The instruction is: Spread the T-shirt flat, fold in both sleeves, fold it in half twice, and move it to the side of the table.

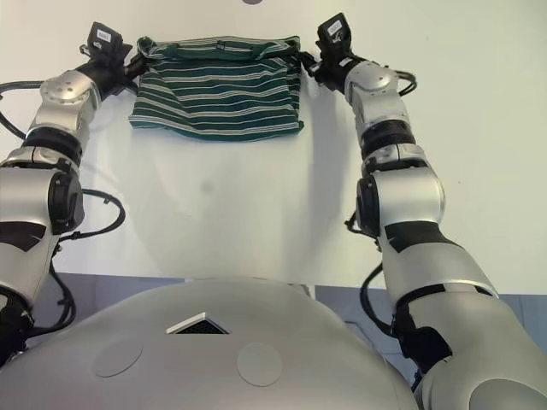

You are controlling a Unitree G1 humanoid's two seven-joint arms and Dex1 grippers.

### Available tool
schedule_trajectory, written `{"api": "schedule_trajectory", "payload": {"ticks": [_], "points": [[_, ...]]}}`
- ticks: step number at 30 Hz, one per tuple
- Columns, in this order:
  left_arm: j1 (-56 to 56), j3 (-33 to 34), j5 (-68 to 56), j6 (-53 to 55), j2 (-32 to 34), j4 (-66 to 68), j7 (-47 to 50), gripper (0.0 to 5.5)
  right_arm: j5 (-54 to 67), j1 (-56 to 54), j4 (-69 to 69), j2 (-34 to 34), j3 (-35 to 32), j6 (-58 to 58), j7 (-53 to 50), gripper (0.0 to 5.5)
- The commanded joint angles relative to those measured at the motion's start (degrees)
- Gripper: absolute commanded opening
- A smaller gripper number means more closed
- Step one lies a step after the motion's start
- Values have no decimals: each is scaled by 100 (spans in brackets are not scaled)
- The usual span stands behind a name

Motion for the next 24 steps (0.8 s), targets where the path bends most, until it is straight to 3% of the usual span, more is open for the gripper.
{"api": "schedule_trajectory", "payload": {"ticks": [1, 3, 7, 8, 12, 13, 16, 18, 20, 22, 24], "points": [[-380, 1315, -1067, 1494, -207, 236, 1136, 244, 1083, -421, 354, 128, -1236, 534, -329, 284], [-442, 2388, -2024, 1999, -172, 243, 1804, 279, 1008, -399, 191, 8, -1224, 232, -254, 321], [-234, 3172, -2680, 2238, 48, 18, 2143, 304, -885, 385, -1359, -308, 443, -2042, -282, 405], [-231, 3135, -2663, 2166, 71, -144, 1833, 322, -1334, 595, -1793, -372, 843, -2583, -342, 422], [568, 1270, -1065, -255, 29, -2787, 490, 347, -2960, 1445, -2837, -852, 2319, -4061, -237, 510], [780, 1103, -934, -484, 43, -3402, 413, 347, -3445, 1500, -2794, -1062, 2626, -4284, -370, 537], [1254, 862, -724, -631, 198, -4662, 301, 347, -4312, 1716, -2941, -1517, 3367, -4638, -107, 537], [1531, 804, -671, -464, 336, -5394, 237, 347, -3473, 2324, -4055, -1713, 3687, -4238, 1189, 537], [1841, 698, -809, -174, 419, -6222, 19, 347, -1899, 2834, -5610, -1623, 3783, -2985, 2151, 537], [2257, 312, -930, 66, 565, -7078, -537, 347, -824, 2864, -6503, -1165, 3514, -1791, 2183, 537], [2796, -286, -945, 312, 785, -7895, -1223, 347, -488, 2674, -6774, -682, 3075, -1101, 1711, 537]]}}
